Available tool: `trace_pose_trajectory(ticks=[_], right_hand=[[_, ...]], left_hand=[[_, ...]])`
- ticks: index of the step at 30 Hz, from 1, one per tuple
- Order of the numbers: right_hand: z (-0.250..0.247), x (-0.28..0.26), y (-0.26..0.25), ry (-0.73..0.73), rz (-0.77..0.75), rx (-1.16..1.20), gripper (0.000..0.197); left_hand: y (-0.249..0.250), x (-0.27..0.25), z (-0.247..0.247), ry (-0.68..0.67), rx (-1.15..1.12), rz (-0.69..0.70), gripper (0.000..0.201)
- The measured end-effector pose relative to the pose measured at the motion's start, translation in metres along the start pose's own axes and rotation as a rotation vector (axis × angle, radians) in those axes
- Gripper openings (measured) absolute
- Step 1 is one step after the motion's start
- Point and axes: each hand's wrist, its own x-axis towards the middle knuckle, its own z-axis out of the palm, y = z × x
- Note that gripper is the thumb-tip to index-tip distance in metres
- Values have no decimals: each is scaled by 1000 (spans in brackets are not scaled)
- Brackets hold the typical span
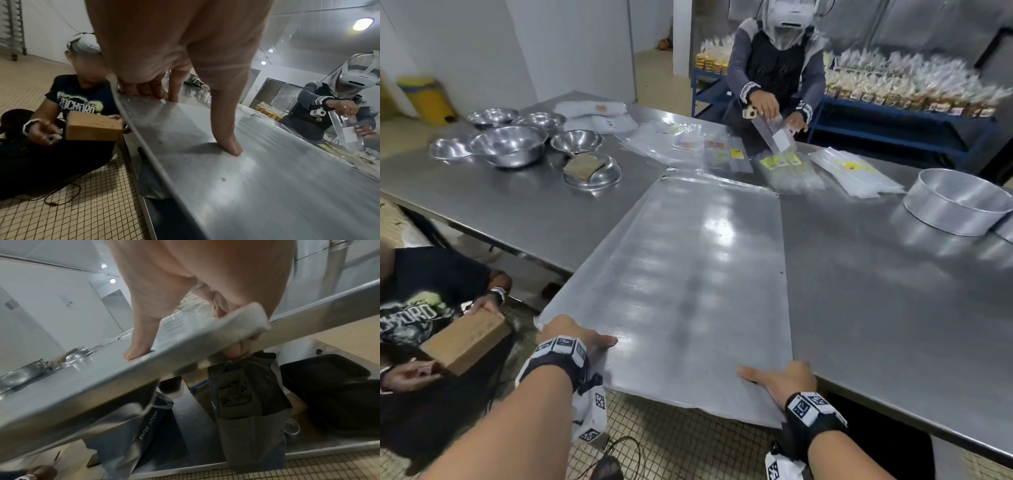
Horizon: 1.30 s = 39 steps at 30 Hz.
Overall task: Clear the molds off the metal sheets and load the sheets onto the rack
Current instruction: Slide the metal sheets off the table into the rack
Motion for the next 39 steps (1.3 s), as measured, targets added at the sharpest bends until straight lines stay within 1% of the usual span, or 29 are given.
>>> trace_pose_trajectory(ticks=[1,3,4,8,12,15,16,18,19,22,24,30,32,34,35,37,39], right_hand=[[10,-4,-5,11,16,12,134],[30,-12,-14,38,32,39,138],[40,-15,-18,52,38,58,137],[73,-25,-36,110,40,130,115],[95,-29,-50,156,51,158,112],[106,-28,-53,193,71,153,111],[109,-27,-53,212,77,151,115],[113,-22,-49,242,89,147,123],[114,-22,-48,251,94,152,124],[115,-23,-49,267,98,164,118],[116,-24,-49,271,88,167,116],[116,-20,-48,302,73,161,115],[113,-23,-53,299,69,137,108],[108,-26,-58,298,99,85,93],[106,-26,-58,297,123,53,91],[105,-23,-59,284,163,27,96],[107,-18,-56,244,156,120,101]], left_hand=[[1,13,-7,-5,25,15,76],[2,37,-20,-19,58,41,83],[2,49,-26,-19,76,49,85],[6,92,-42,-36,161,89,91],[7,133,-42,-62,210,128,103],[10,139,-46,-80,270,148,103],[11,139,-47,-81,298,144,105],[13,141,-47,-75,334,126,113],[14,142,-47,-79,342,118,118],[15,150,-43,-107,342,100,129],[15,154,-40,-118,350,81,133],[13,158,-35,-135,349,58,136],[14,153,-36,-118,359,56,135],[16,147,-37,-109,341,61,130],[19,144,-38,-120,311,73,126],[21,143,-36,-163,233,92,117],[22,146,-35,-209,194,93,107]])
